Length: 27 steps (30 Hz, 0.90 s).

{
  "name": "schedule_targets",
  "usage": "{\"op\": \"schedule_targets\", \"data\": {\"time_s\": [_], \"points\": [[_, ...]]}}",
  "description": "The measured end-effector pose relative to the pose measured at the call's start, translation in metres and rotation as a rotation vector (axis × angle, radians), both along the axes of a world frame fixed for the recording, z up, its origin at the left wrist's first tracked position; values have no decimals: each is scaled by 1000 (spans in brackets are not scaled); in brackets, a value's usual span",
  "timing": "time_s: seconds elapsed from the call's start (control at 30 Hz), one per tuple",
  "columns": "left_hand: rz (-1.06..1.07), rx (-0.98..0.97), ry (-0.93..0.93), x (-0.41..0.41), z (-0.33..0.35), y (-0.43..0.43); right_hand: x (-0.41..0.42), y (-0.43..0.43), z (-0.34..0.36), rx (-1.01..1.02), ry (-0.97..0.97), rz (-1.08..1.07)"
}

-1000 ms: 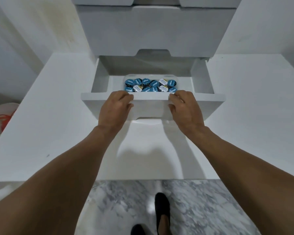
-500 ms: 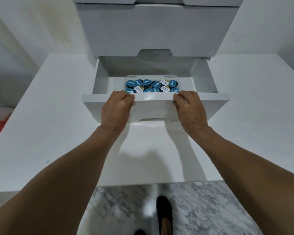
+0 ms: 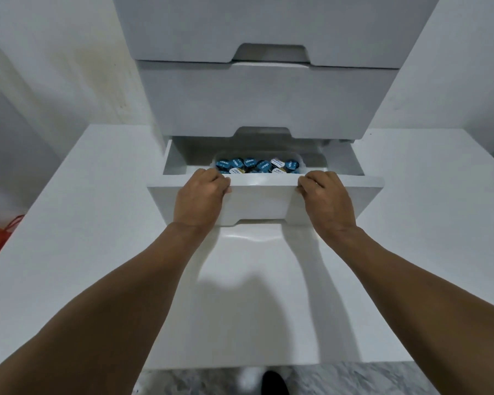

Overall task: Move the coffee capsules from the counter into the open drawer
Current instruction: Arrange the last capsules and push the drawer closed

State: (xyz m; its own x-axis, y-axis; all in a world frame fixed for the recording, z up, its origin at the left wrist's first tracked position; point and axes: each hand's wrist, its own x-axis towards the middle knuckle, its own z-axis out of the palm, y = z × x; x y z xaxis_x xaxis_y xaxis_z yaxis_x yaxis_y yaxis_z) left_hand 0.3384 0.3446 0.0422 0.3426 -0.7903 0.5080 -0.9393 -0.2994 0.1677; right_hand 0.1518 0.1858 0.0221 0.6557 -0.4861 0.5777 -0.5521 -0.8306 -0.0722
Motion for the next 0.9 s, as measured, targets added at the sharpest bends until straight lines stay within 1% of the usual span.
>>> {"op": "schedule_targets", "data": {"time_s": [0.5, 0.7, 0.8, 0.83, 0.9], "points": [[80, -46, -9, 60, -9, -77, 62, -75, -4, -25, -60, -2], [91, -48, 12, 70, -10, -89, 73, -86, -5, -15, -73, 9], [102, -108, 31, 66, -8, -83, 66, -81, 1, 14, -116, -1], [111, -121, 22, 64, -8, -81, 63, -80, 2, -7, -98, -20], [133, -104, -63, 66, -6, -79, 59, -78, 6, -82, -15, -51]]}}
